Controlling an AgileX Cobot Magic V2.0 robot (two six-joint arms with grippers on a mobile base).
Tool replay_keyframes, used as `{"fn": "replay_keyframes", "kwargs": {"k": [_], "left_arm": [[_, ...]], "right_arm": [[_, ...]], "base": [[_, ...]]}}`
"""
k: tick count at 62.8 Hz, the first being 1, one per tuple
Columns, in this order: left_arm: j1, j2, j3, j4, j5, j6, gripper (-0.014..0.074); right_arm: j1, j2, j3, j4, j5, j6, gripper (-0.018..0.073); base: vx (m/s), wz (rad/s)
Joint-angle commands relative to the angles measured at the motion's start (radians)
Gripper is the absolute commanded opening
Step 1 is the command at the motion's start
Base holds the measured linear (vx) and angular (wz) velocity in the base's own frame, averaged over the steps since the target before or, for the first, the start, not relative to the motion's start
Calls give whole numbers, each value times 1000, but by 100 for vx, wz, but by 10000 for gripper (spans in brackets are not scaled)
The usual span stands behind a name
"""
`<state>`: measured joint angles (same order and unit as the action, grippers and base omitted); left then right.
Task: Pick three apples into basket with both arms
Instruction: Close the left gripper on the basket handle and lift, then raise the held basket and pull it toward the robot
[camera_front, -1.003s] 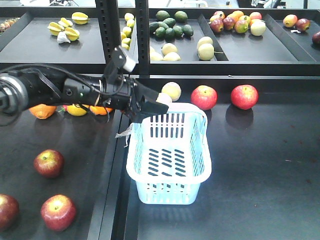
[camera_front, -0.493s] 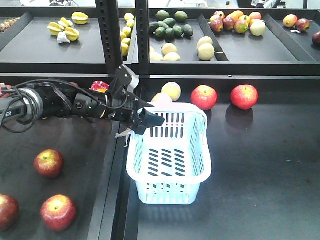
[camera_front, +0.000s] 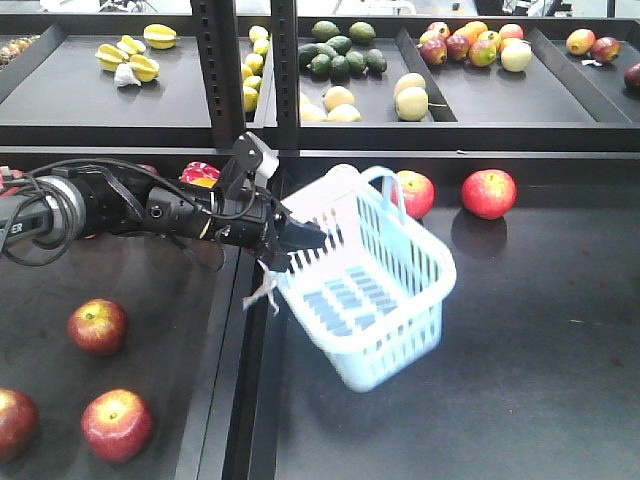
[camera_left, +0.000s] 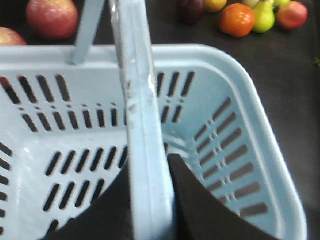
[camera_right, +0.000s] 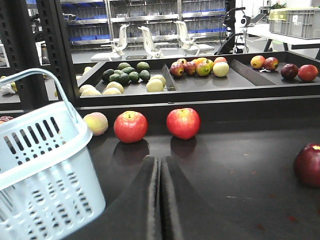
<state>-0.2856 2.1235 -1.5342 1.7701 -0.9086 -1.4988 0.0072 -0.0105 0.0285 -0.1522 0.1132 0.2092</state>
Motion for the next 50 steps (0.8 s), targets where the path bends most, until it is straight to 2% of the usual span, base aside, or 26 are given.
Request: {"fn": "replay_keyframes", "kwargs": {"k": [1, 22, 41, 50], "left_arm": [[-3, -86, -30, 3, -102, -56, -8], [-5, -203, -30, 3, -234, -271, -8], [-5, -290, -30, 3, -377, -530, -8], [-5, -321, -30, 3, -438, -620, -8]], "right_arm": [[-7, -11, 14, -11, -70, -9, -4], [-7, -11, 14, -11, -70, -9, -4], [-7, -11, 14, -11, -70, -9, -4], [-7, -11, 14, -11, -70, -9, -4]], "base": [[0, 0], [0, 0], [0, 0], [0, 0]]}}
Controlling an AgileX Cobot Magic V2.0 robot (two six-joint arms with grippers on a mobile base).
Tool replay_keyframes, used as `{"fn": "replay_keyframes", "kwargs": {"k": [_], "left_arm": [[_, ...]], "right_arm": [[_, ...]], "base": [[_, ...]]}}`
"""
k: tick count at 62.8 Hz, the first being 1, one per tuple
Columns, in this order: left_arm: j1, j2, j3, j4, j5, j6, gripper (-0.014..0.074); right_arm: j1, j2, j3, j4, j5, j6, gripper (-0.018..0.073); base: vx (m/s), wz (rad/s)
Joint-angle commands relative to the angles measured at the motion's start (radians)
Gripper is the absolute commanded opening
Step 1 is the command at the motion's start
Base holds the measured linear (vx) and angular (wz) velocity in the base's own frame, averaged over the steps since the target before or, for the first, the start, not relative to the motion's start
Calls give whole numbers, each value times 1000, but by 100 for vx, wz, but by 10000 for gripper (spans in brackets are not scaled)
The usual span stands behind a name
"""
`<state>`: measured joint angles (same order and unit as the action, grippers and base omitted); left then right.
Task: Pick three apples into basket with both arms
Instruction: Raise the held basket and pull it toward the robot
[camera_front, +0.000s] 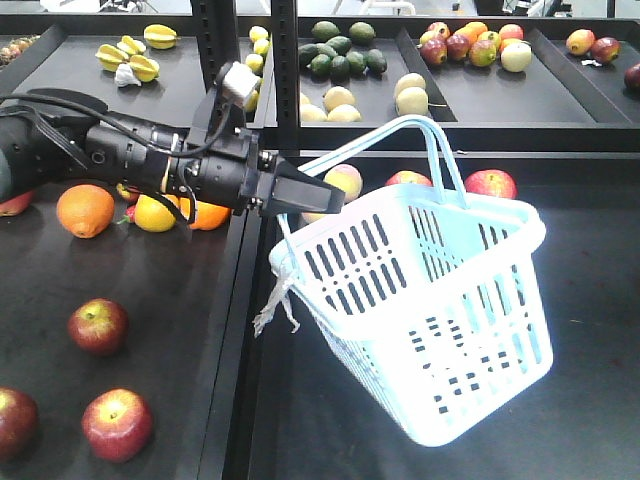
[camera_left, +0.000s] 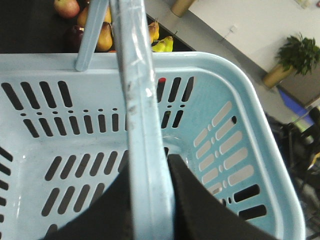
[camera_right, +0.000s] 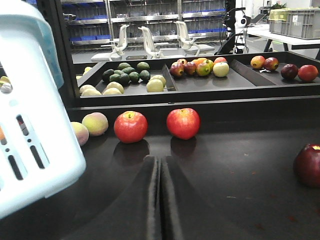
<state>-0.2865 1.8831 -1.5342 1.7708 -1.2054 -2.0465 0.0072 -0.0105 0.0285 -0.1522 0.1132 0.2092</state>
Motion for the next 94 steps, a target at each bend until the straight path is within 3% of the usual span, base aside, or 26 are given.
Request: {"fn": "replay_keyframes", "kwargs": {"k": [1, 17, 33, 54, 64, 74, 81, 94], "left_arm": [[-4, -86, -30, 2, -145, -81, -8], [-4, -212, 104, 2, -145, -103, -8], [-4, -429, 383, 2, 76, -103, -8], [-4, -725, 540, 1, 276, -103, -8], [-4, -802, 618, -12, 303, -103, -8], [-4, -883, 712, -11, 414, -103, -8], [-4, -916, 750, -13, 414, -103, -8], [-4, -924, 764, -10, 302, -103, -8]], "right_arm": [[-7, -11, 14, -11, -70, -9, -4], [-7, -11, 14, -11, -70, -9, -4], [-7, -11, 14, -11, -70, -9, -4], [-7, -11, 14, -11, -70, -9, -4], [-7, -11, 14, -11, -70, -9, -4], [-7, -11, 14, -11, -70, -9, -4], [-7, -11, 14, -11, -70, -9, -4], [-7, -11, 14, -11, -70, -9, -4]], "base": [[0, 0], [0, 0], [0, 0], [0, 0], [0, 0], [0, 0], [0, 0], [0, 0]]}}
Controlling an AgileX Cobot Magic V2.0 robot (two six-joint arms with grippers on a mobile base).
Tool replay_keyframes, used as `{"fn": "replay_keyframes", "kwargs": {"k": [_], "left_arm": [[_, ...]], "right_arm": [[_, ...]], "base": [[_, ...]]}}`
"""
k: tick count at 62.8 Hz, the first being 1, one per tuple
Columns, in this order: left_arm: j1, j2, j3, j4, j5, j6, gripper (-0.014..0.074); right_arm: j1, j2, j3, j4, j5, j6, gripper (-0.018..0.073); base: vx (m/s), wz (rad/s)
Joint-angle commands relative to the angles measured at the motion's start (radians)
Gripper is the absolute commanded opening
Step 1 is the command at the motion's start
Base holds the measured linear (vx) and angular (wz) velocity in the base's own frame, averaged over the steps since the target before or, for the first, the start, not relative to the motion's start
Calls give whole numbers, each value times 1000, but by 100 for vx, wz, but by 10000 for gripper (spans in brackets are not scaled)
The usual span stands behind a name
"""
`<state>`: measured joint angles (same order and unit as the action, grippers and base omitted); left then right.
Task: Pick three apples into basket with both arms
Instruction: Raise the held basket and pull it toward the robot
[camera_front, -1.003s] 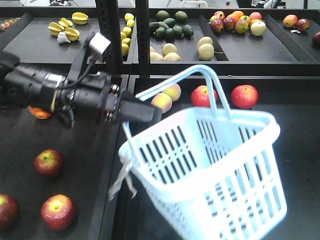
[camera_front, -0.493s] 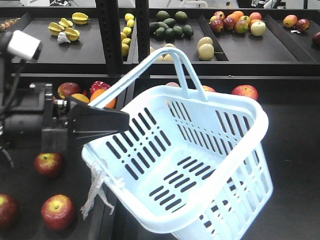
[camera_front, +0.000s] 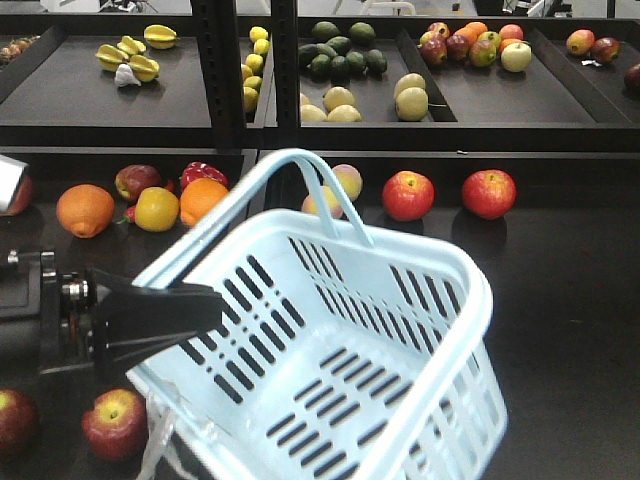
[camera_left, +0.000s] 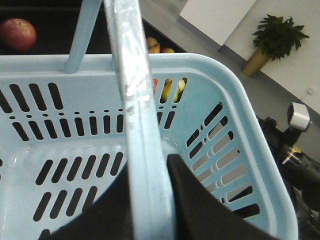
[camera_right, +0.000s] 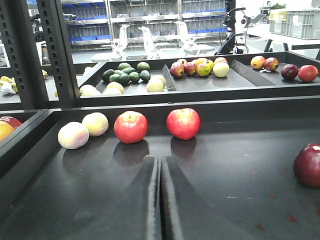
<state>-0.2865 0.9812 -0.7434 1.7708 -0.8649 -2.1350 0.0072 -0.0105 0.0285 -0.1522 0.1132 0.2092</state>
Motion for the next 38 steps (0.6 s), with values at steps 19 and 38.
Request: {"fn": "replay_keyframes", "kwargs": {"k": [19, 38], "left_arm": [[-4, -22, -27, -9, -62, -14, -8], [-4, -22, -27, -9, -62, -14, -8]], "right_arm": [[-7, -11, 14, -11, -70, -9, -4], [-7, -11, 14, -11, -70, -9, -4]], "base": [[0, 0], [0, 0]]}}
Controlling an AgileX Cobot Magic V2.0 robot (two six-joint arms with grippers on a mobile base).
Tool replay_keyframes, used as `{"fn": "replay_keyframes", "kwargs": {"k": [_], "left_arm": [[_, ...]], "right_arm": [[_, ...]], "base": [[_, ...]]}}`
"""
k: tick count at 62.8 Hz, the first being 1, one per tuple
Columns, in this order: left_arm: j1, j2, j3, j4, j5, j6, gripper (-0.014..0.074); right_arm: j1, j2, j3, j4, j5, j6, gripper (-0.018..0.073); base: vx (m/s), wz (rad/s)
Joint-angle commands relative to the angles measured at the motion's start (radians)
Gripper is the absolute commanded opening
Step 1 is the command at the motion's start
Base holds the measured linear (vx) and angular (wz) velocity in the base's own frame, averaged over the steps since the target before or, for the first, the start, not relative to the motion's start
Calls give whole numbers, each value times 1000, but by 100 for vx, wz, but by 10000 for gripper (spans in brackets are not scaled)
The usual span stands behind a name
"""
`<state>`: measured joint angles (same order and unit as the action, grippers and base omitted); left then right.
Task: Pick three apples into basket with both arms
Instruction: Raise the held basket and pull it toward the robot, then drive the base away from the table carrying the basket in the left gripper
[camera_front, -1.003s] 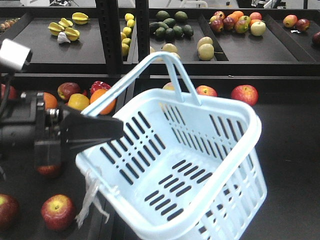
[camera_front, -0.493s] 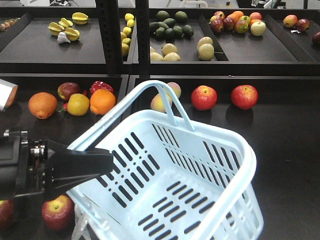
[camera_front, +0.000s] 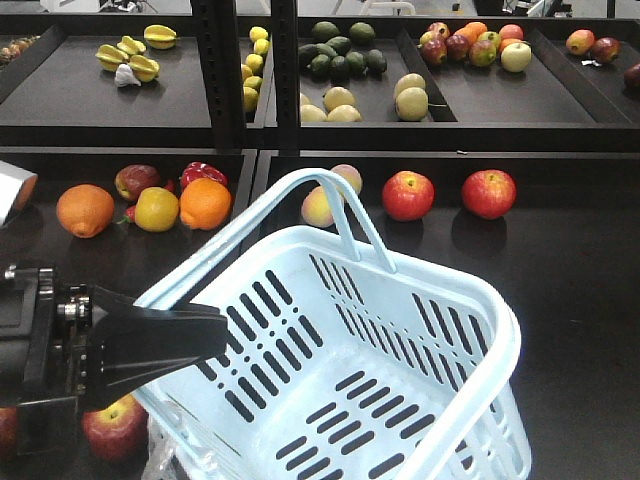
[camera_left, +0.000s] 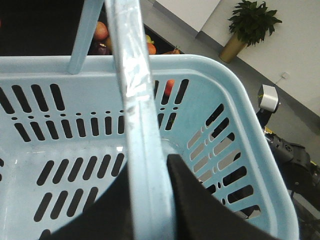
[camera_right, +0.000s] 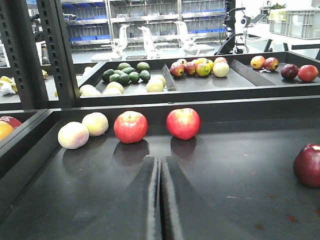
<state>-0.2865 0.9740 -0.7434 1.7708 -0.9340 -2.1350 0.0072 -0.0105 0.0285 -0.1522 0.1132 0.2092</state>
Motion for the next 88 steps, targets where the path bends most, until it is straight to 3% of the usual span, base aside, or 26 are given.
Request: {"fn": "replay_keyframes", "kwargs": {"k": [1, 63, 88], "left_arm": [[-4, -14, -27, -9, 7, -14, -8], [-4, -14, -27, -9, 7, -14, -8], [-4, -14, -27, -9, 7, -14, -8]], "right_arm": [[-7, -11, 14, -11, -70, -9, -4], [-7, -11, 14, -11, -70, -9, -4], [-7, -11, 14, -11, -70, -9, -4]], "base": [[0, 0], [0, 1], [-8, 28]]}}
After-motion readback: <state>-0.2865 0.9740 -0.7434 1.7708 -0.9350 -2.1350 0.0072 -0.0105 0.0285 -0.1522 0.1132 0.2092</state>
